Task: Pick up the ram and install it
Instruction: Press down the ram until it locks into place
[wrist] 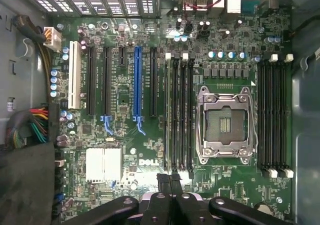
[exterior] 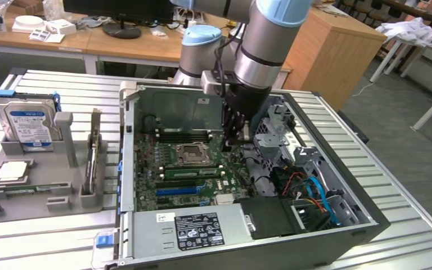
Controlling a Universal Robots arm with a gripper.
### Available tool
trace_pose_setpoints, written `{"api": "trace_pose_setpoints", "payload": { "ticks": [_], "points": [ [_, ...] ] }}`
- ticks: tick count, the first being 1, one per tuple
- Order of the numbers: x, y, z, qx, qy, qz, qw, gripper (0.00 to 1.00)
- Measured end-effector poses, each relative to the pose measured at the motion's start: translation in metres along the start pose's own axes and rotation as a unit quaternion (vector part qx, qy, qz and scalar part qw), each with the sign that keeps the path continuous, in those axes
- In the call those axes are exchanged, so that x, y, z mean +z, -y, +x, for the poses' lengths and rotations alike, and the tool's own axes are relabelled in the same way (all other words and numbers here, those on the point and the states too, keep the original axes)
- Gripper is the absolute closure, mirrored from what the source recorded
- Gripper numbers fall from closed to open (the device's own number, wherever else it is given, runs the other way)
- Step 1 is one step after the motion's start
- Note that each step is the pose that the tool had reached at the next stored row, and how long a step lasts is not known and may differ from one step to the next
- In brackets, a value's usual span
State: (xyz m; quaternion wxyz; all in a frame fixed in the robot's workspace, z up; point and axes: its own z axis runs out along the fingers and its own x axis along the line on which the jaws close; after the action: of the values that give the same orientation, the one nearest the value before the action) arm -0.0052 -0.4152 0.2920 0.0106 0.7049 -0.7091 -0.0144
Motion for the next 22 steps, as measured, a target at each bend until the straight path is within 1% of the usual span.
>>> {"api": "trace_pose_setpoints", "payload": {
  "ticks": [15, 22],
  "points": [
    [0.0132, 0.0004, 0.0, 0.0, 0.0, 0.0, 1.0, 0.89],
    [0.0215, 0.0007, 0.0, 0.0, 0.0, 0.0, 1.0, 0.89]
  ]
}}
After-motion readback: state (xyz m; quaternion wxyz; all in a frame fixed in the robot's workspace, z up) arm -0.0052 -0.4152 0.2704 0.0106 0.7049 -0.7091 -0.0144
